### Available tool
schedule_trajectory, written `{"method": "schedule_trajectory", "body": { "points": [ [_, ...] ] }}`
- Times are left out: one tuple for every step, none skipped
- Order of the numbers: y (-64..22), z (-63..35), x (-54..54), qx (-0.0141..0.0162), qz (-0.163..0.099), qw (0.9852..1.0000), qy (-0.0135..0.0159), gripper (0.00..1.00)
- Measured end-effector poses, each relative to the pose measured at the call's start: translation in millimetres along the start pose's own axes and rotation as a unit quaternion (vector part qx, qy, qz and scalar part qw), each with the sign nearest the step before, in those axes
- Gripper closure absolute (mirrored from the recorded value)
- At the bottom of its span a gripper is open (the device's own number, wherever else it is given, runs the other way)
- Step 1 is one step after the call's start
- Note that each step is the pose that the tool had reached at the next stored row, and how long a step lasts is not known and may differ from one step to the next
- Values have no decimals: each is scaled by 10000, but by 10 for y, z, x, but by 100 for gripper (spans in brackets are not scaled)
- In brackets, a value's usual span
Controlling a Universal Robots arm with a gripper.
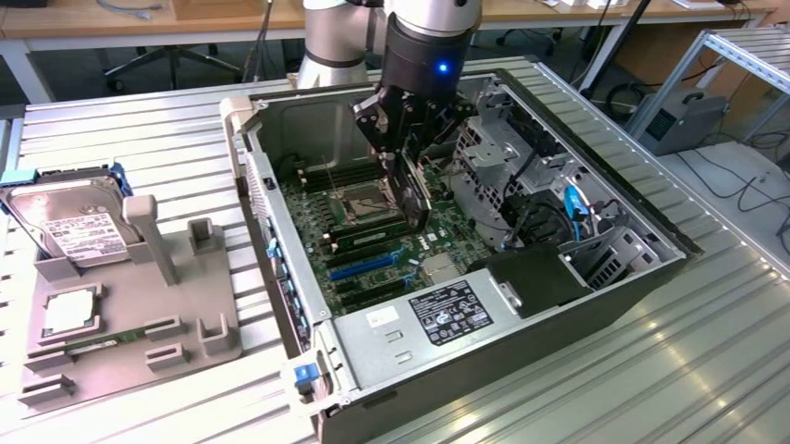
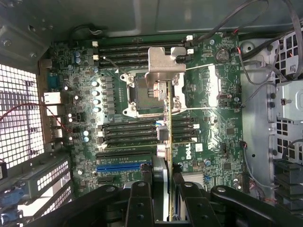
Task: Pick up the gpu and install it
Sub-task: 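Pick up the gpu and move the gpu toward the slot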
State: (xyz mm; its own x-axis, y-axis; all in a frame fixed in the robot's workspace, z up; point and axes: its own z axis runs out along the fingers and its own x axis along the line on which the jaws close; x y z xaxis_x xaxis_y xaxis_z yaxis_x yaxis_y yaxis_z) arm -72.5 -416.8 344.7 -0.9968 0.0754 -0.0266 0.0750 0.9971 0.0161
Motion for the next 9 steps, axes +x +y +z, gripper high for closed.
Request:
{"method": "schedule_trajectory", "body": {
  "points": [
    [0,2,-2,0,0,10000,0,73],
    [0,4,-4,0,0,10000,0,73],
    [1,9,-9,0,0,10000,0,73],
    [1,14,-13,0,0,10000,0,73],
    [1,17,-16,0,0,10000,0,73],
    [1,19,-18,0,0,10000,0,73],
    [1,20,-20,0,0,10000,0,73],
    [1,23,-23,0,0,10000,0,73],
    [2,25,-25,0,0,10000,0,73]
  ]
}}
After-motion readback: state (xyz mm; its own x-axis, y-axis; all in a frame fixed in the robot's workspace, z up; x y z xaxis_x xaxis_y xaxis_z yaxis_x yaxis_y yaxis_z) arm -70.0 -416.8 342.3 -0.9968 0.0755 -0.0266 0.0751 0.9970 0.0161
